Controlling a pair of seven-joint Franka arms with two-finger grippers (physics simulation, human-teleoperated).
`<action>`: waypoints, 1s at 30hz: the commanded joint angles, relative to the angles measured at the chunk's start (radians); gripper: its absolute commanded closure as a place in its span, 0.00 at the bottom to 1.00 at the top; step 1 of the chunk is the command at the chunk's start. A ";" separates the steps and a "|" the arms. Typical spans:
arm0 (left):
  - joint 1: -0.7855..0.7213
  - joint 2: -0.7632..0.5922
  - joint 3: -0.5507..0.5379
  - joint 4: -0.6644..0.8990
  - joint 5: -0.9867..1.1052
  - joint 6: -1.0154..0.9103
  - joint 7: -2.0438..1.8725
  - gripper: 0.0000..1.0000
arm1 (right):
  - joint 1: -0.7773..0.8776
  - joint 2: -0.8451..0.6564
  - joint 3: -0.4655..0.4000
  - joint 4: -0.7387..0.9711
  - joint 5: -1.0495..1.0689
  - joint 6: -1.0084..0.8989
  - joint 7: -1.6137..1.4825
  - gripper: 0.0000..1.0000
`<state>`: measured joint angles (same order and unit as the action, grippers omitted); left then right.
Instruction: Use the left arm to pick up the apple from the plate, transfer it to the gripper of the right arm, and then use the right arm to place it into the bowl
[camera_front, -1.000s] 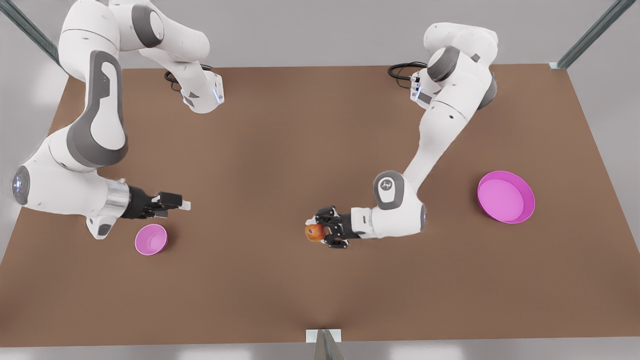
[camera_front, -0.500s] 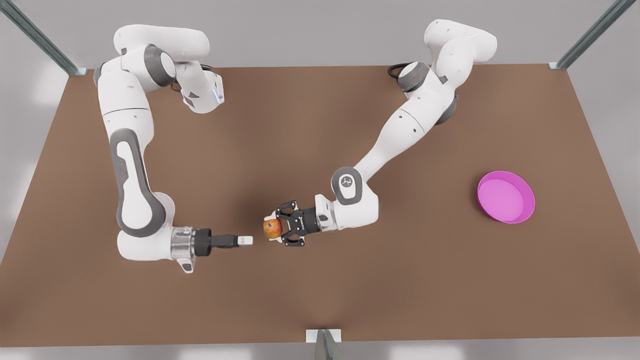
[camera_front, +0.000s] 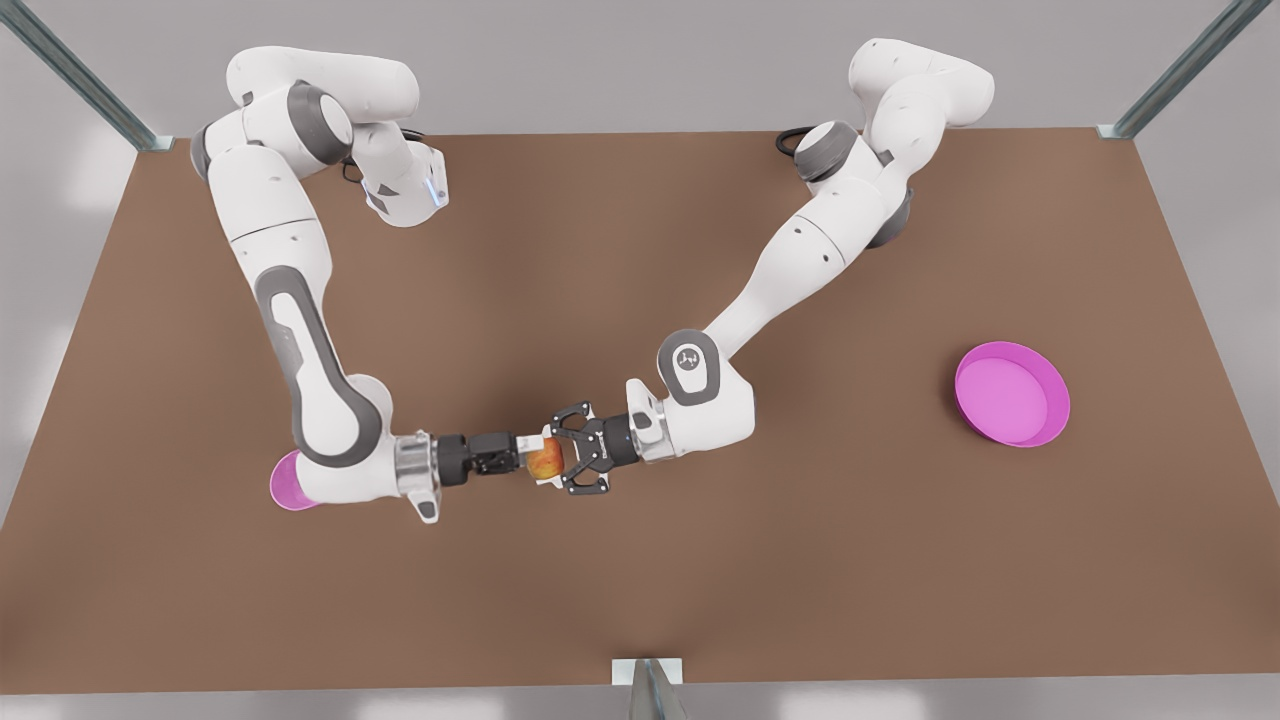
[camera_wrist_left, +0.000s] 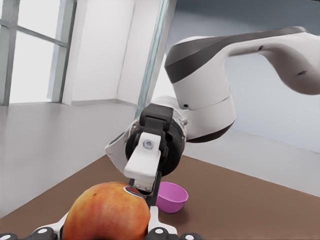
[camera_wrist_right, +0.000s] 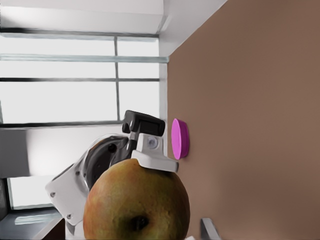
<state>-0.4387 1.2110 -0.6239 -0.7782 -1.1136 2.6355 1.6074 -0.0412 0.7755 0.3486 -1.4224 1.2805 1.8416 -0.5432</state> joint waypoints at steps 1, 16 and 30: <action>0.000 -0.002 0.000 0.000 0.000 0.003 0.209 0.36 | 0.006 -0.001 0.003 0.000 0.002 0.022 -0.238 0.00; -0.002 -0.002 0.001 -0.001 0.000 0.008 0.207 0.35 | 0.055 0.007 0.003 -0.006 0.002 0.120 -0.276 0.21; 0.000 -0.007 0.001 -0.001 0.000 0.008 0.201 0.35 | 0.040 -0.001 0.024 -0.004 0.049 0.114 -0.281 0.28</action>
<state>-0.4391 1.2062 -0.6224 -0.7796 -1.1138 2.6494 1.7778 -0.0012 0.7772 0.3723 -1.4273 1.3252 1.9569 -0.7703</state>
